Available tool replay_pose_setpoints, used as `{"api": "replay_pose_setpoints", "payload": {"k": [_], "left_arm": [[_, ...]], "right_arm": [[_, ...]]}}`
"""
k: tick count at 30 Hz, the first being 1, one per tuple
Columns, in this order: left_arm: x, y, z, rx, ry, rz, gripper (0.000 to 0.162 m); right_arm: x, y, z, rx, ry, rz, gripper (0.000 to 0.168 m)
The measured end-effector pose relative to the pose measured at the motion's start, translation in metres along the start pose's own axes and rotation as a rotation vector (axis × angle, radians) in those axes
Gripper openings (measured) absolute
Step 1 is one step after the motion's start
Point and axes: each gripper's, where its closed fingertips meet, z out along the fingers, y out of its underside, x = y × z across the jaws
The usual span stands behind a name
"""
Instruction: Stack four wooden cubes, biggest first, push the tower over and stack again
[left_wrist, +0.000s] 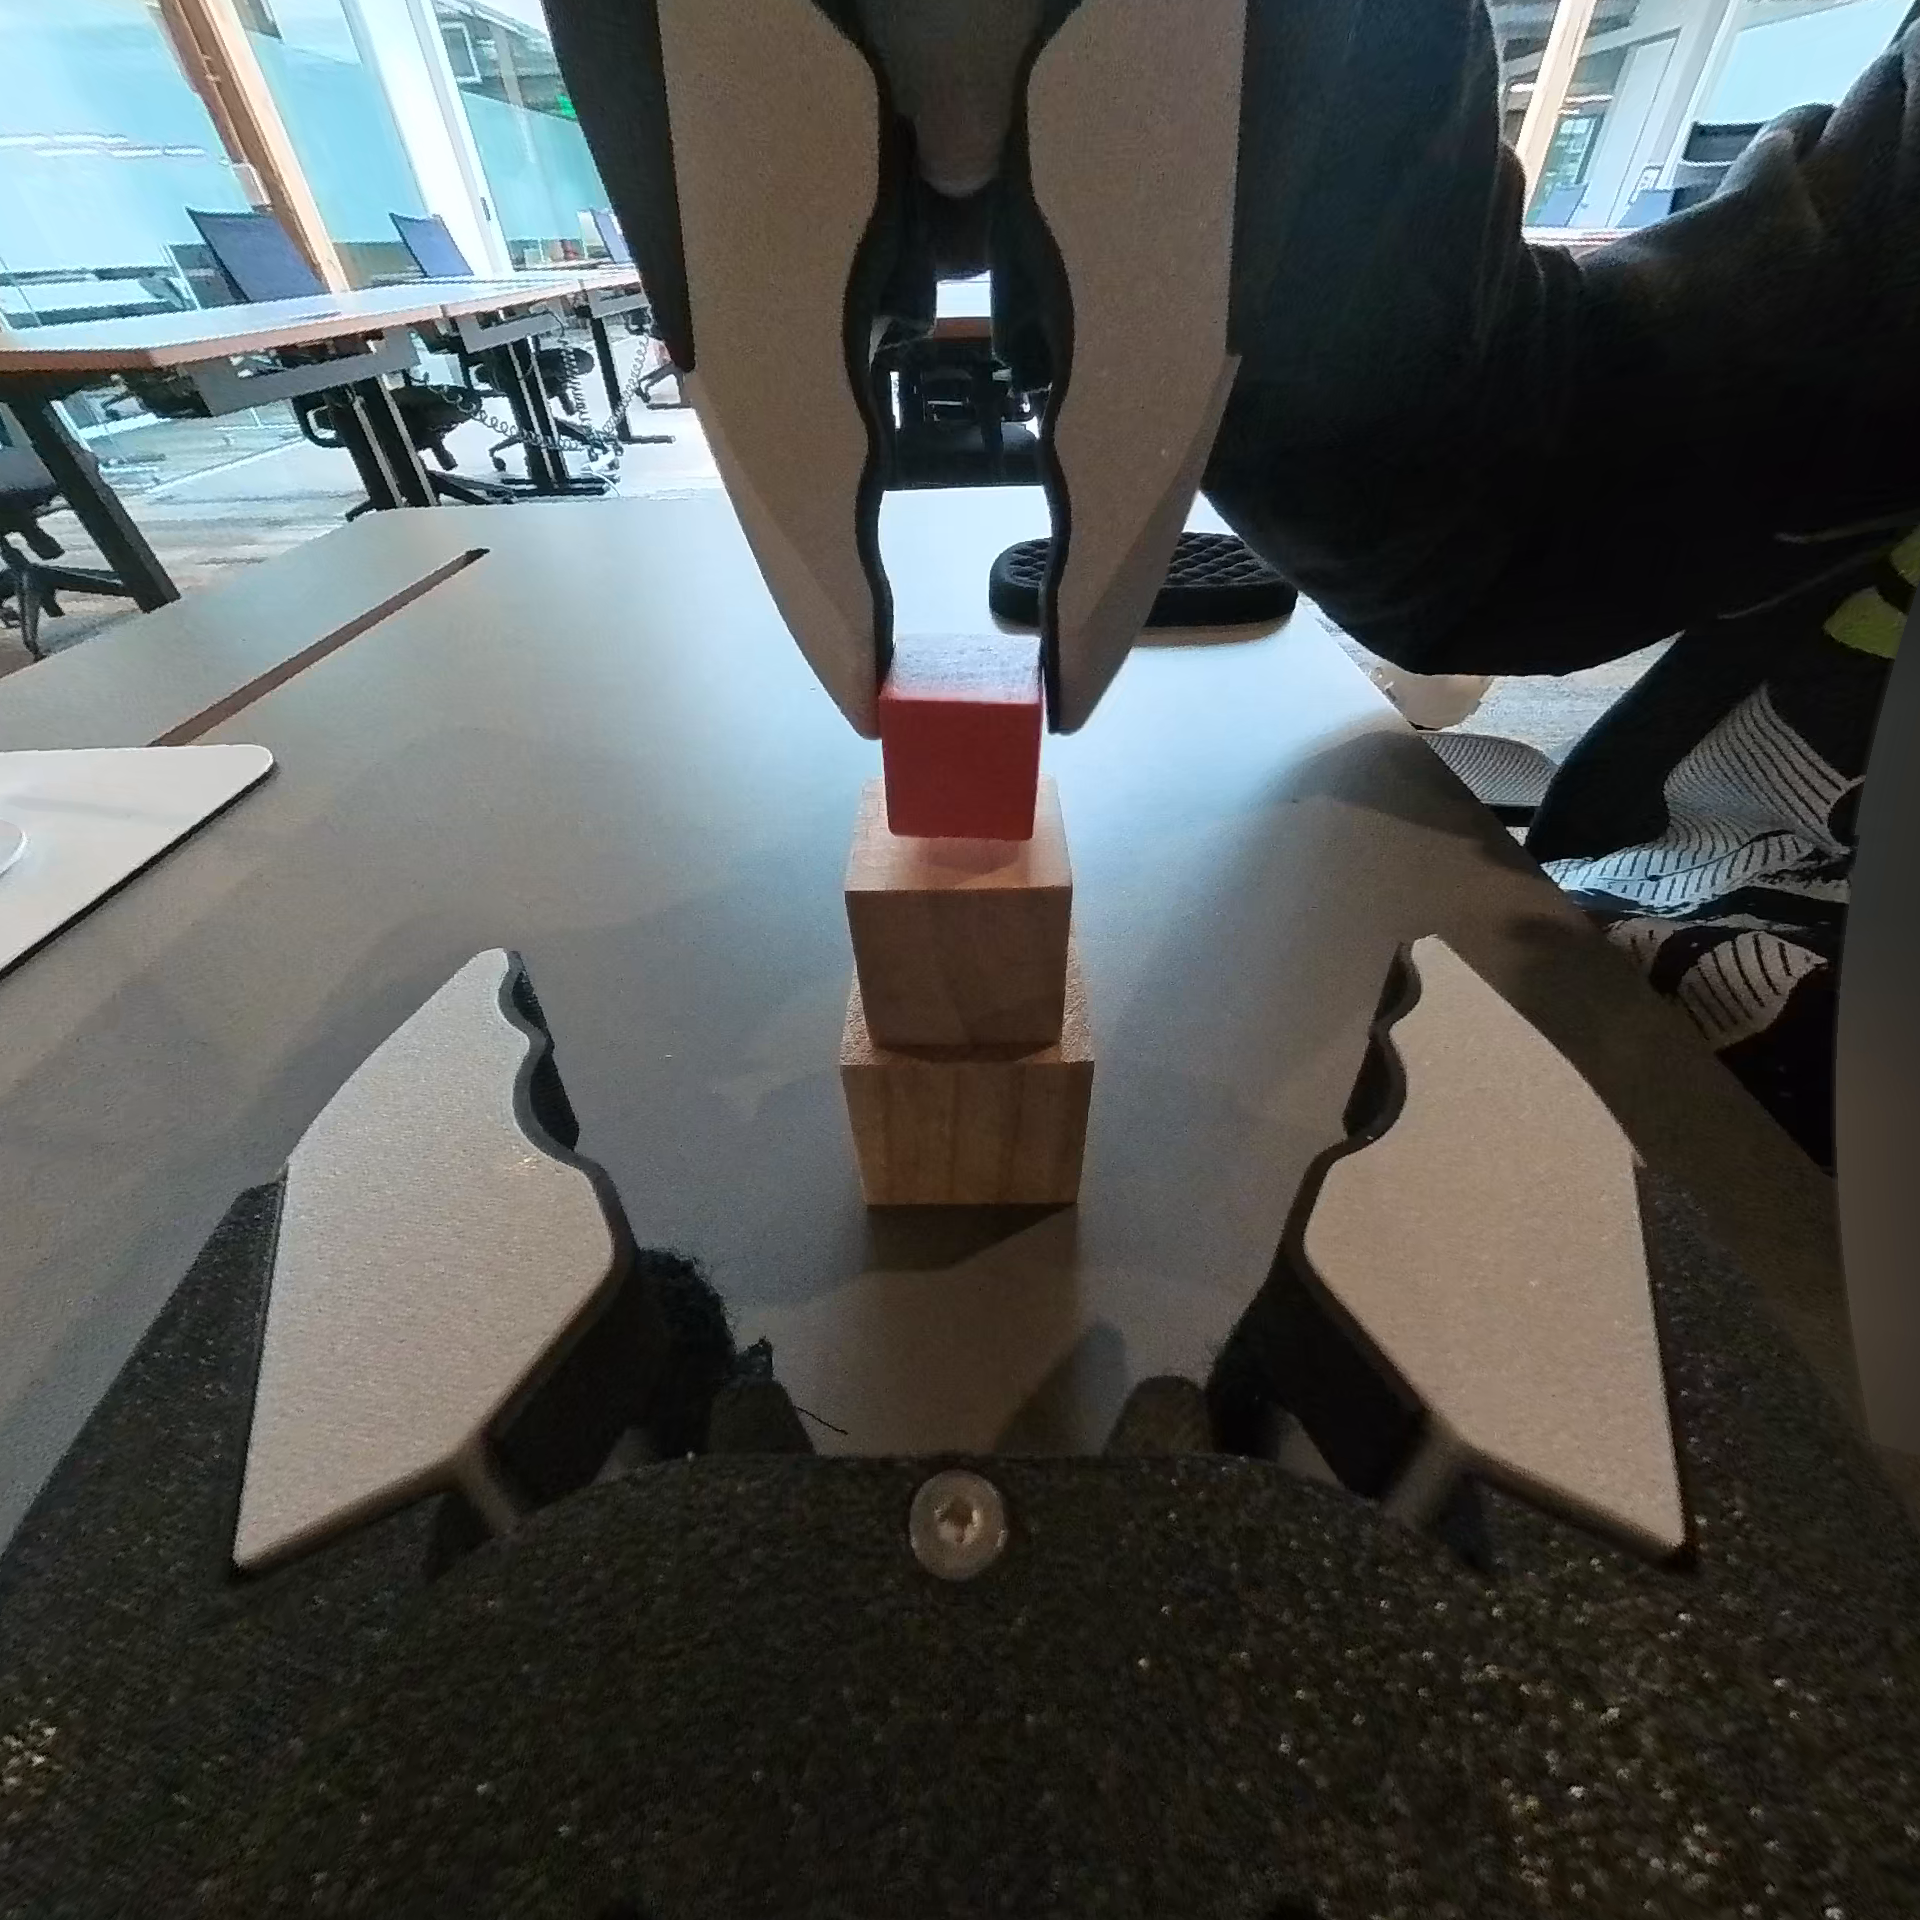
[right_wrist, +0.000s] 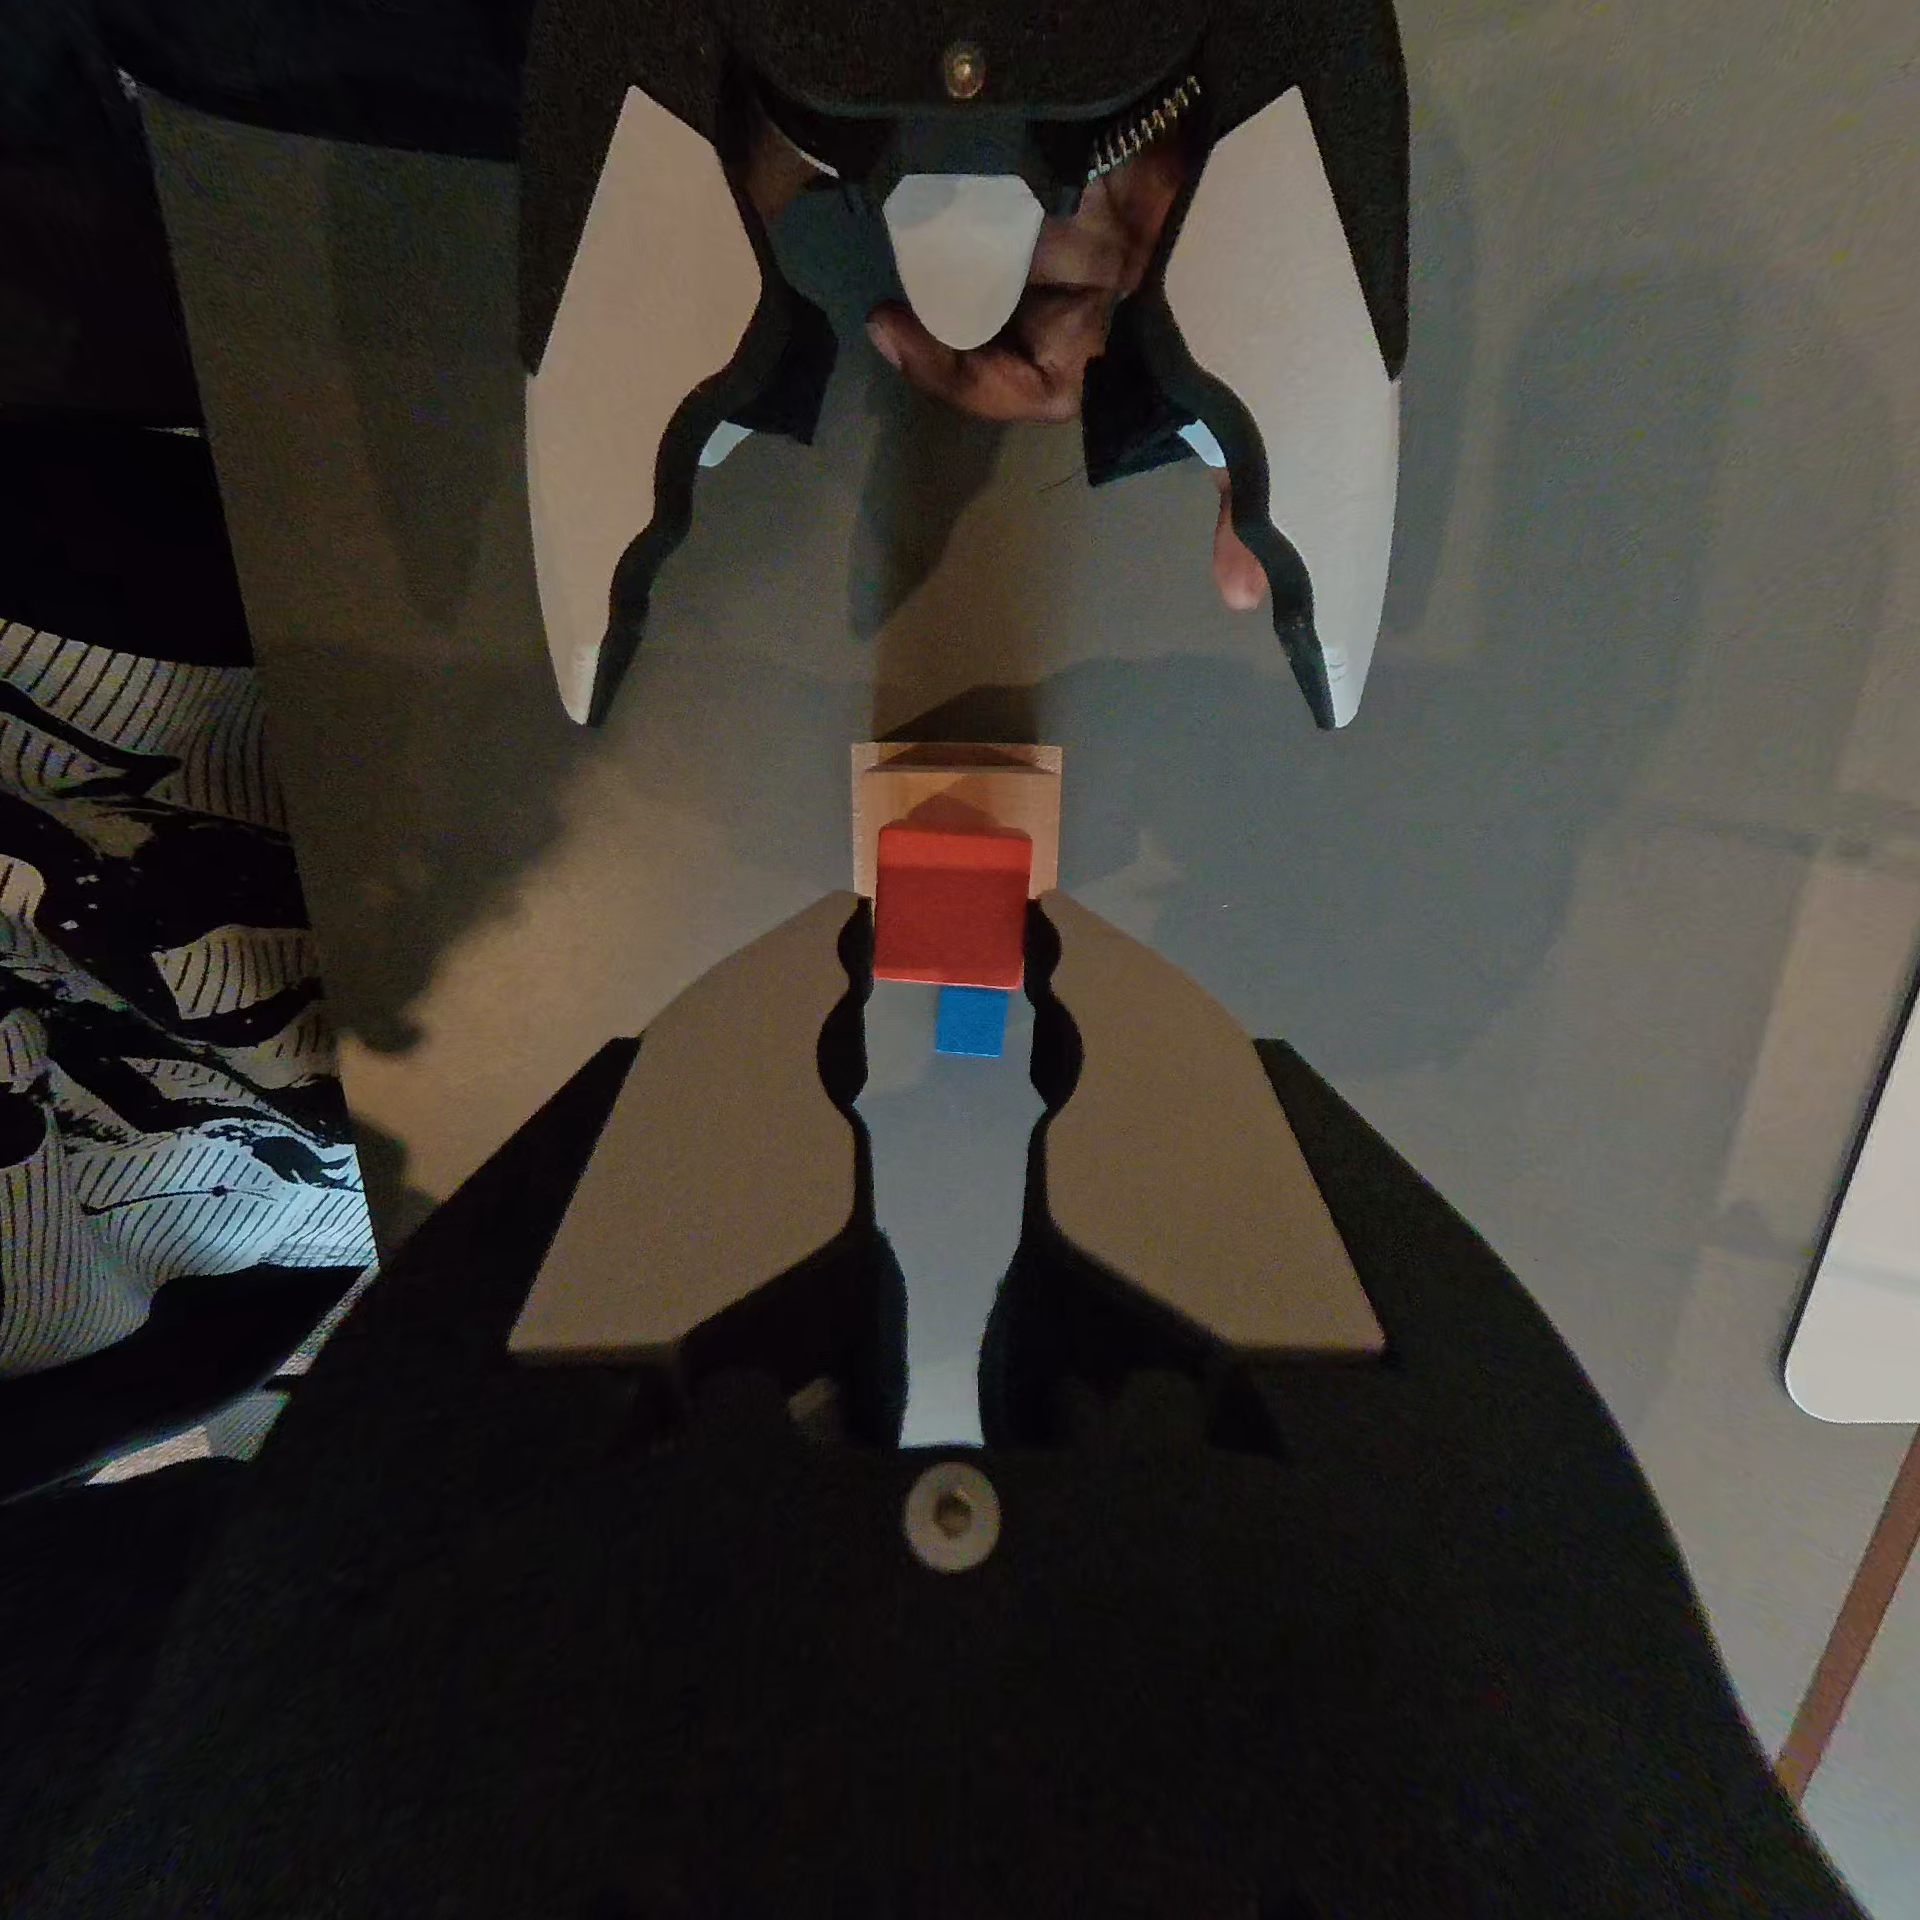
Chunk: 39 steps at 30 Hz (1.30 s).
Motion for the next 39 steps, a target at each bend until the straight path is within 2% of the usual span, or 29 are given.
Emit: {"api": "replay_pose_setpoints", "payload": {"k": [17, 25, 30, 34, 39], "left_arm": [[0.0, 0.0, 0.0, -0.001, 0.002, -0.003, 0.144], [-0.001, 0.0, 0.0, 0.001, 0.001, -0.005, 0.144], [0.0, 0.0, 0.0, 0.0, 0.001, -0.002, 0.144], [0.0, 0.0, 0.0, -0.003, -0.002, 0.001, 0.144], [0.0, 0.0, 0.0, -0.002, -0.003, 0.0, 0.143]], "right_arm": [[0.002, -0.001, 0.003, 0.017, -0.001, -0.007, 0.027], [0.005, 0.001, -0.009, 0.054, 0.035, 0.009, 0.038], [0.004, 0.032, -0.014, 0.091, 0.063, 0.078, 0.039], [-0.002, 0.063, 0.013, 0.104, 0.019, 0.12, 0.04], [0.0, 0.081, 0.048, 0.123, 0.012, 0.116, 0.042]]}}
